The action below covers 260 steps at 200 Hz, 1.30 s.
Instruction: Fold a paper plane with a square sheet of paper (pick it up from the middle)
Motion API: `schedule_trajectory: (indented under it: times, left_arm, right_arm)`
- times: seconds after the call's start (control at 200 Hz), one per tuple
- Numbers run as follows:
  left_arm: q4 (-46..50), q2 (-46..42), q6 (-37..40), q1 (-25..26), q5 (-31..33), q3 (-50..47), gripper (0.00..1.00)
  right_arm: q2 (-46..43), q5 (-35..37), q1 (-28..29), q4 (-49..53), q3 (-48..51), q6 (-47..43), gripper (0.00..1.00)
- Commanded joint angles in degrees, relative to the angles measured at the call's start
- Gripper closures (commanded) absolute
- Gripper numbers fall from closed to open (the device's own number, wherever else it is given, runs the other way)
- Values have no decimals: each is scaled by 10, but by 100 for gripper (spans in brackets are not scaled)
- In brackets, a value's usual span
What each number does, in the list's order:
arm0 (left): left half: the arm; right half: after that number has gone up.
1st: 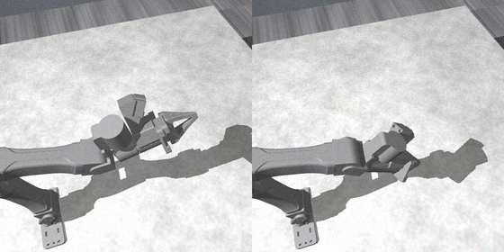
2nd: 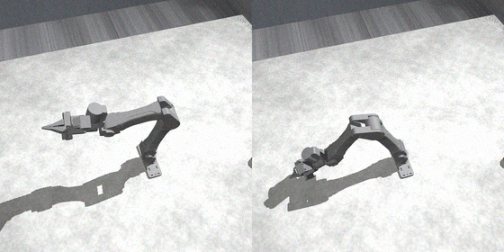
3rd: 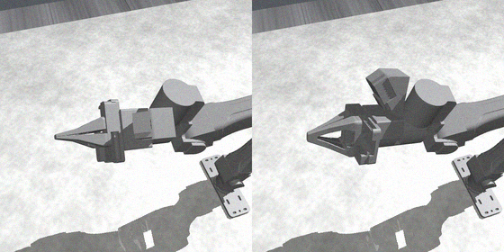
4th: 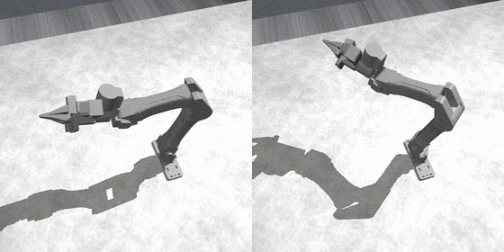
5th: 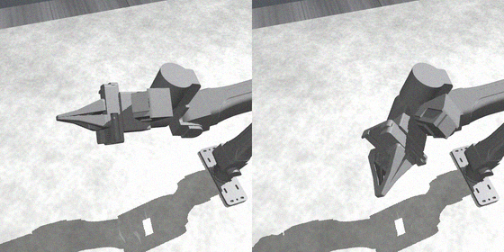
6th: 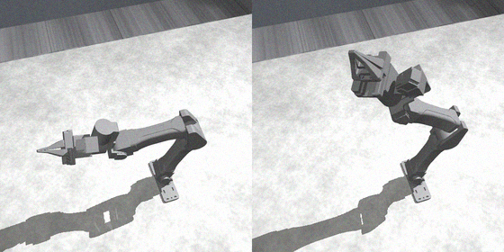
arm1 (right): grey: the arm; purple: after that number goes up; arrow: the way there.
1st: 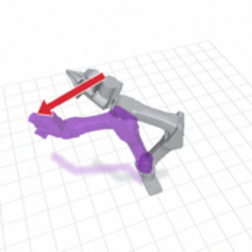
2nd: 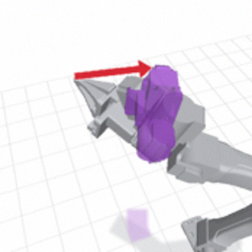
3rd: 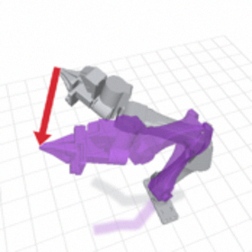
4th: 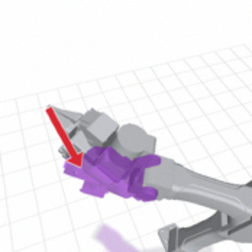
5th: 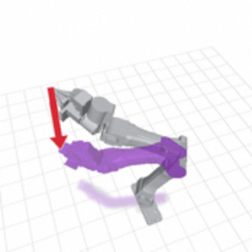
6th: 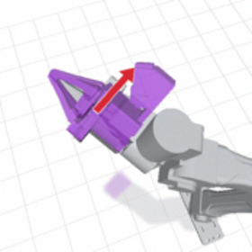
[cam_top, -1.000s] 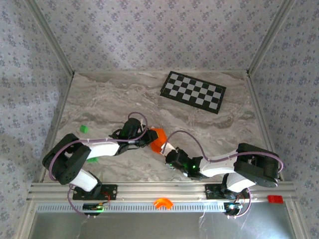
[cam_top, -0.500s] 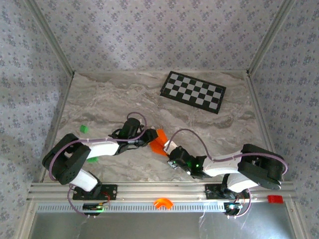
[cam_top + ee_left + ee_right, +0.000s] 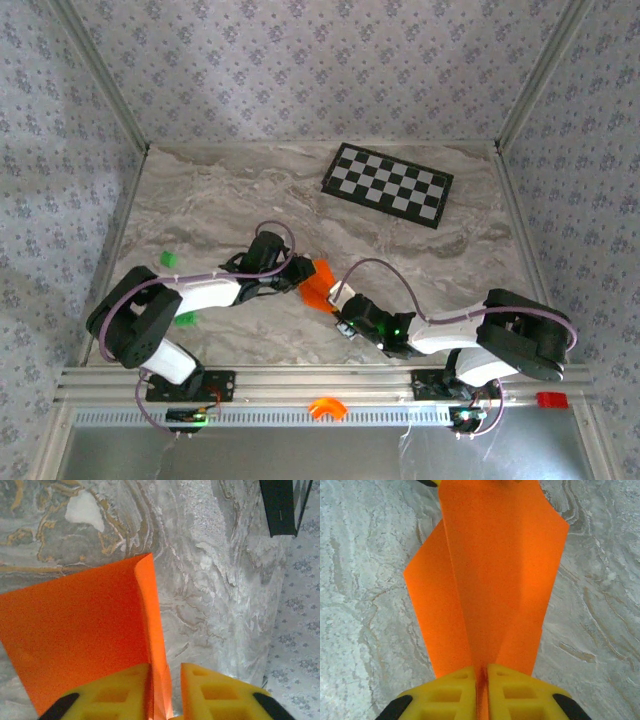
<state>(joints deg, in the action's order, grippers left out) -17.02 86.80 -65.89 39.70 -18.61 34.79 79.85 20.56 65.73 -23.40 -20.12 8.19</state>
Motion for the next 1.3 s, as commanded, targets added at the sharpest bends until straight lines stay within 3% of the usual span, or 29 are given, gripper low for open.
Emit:
schedule_trajectory:
  times: [0.0,0.175,0.375,0.725,1.294]
  left_arm:
    - [21,2,1,-3,2,14,83]
    - [28,-5,-1,-3,1,15,94]
    - [29,-9,-1,-3,1,15,97]
    - [25,-10,-4,-3,1,13,97]
    - [18,-4,-8,-3,-1,13,97]
  right_arm:
    - [-8,3,-4,5,4,5,85]
    - [-9,15,-4,22,-7,-4,82]
    - [-12,28,-4,42,-16,-7,78]
    - [-9,11,-4,33,-22,-15,77]
    - [-3,8,-9,41,-24,-10,83]
